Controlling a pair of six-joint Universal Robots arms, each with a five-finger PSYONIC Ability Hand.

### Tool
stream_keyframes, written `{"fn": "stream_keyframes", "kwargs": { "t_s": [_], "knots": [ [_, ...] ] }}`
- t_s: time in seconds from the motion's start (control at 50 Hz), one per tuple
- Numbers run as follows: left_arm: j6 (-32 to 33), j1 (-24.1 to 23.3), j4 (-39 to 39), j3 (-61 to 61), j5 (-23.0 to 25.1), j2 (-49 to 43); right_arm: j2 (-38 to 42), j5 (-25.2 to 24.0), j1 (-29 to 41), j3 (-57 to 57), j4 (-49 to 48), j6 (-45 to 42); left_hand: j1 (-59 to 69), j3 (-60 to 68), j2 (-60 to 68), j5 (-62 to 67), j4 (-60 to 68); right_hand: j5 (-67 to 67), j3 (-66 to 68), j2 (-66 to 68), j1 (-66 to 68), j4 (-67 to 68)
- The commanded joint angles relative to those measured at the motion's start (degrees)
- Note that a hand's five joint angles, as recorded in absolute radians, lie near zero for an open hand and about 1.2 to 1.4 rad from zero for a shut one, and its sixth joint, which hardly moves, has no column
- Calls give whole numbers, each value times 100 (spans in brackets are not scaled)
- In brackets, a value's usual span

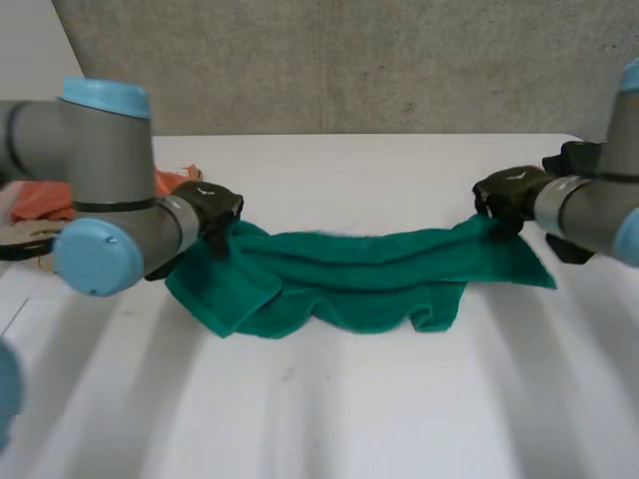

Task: Fold the laundry.

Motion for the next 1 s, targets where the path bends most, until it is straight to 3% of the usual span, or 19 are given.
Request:
{"fn": "stream_keyframes", "kwargs": {
  "t_s": [0.02,0.06,0.12,0.28,0.38,0.46,0.56,0.66,1.0],
  "knots": [
    [-9,-92,-531,1209,-219,-663,369,462,164,44,-1094,123,-3684,-3830,-3830,-3806,-3815,-4507,-4586,-4534,-4239,-4628],
    [-27,-83,-514,1078,-367,-357,151,699,129,131,-1192,167,-4438,-4584,-4584,-4560,-4569,-4524,-4603,-4551,-4256,-4645],
    [8,-75,-339,814,-482,127,-253,744,68,377,-1166,149,-4476,-4622,-4622,-4598,-4607,-4541,-4620,-4567,-4273,-4662],
    [254,-75,1085,-1592,-588,1832,-1432,-213,-178,1783,-1139,-719,-4813,-4959,-4959,-4935,-4944,-4306,-4385,-4333,-4038,-4427],
    [798,-372,1884,-3129,-562,2334,-1801,-766,-389,2924,-1236,-1650,-3873,-4018,-4018,-3994,-4004,-3148,-3227,-3175,-2880,-3269],
    [1167,-628,2289,-3764,-597,2238,-1706,-916,-477,3391,-1411,-1793,-3501,-3647,-3647,-3623,-3632,-2926,-3005,-2953,-2658,-3047],
    [1230,-593,2510,-3871,-667,1817,-1433,-934,-495,3683,-1868,-1740,-3685,-3831,-3831,-3807,-3816,-3093,-3172,-3120,-2825,-3214],
    [1283,-374,2528,-3547,-685,1308,-1135,-917,-469,3779,-2710,-1644,-5204,-5350,-5350,-5326,-5335,-3834,-3913,-3861,-3566,-3955],
    [2012,-66,2563,-2245,-755,111,-282,-926,-346,3270,-3890,-1626,-4730,-4876,-4876,-4852,-4861,-3112,-3191,-3138,-2844,-3233]
  ]
}}
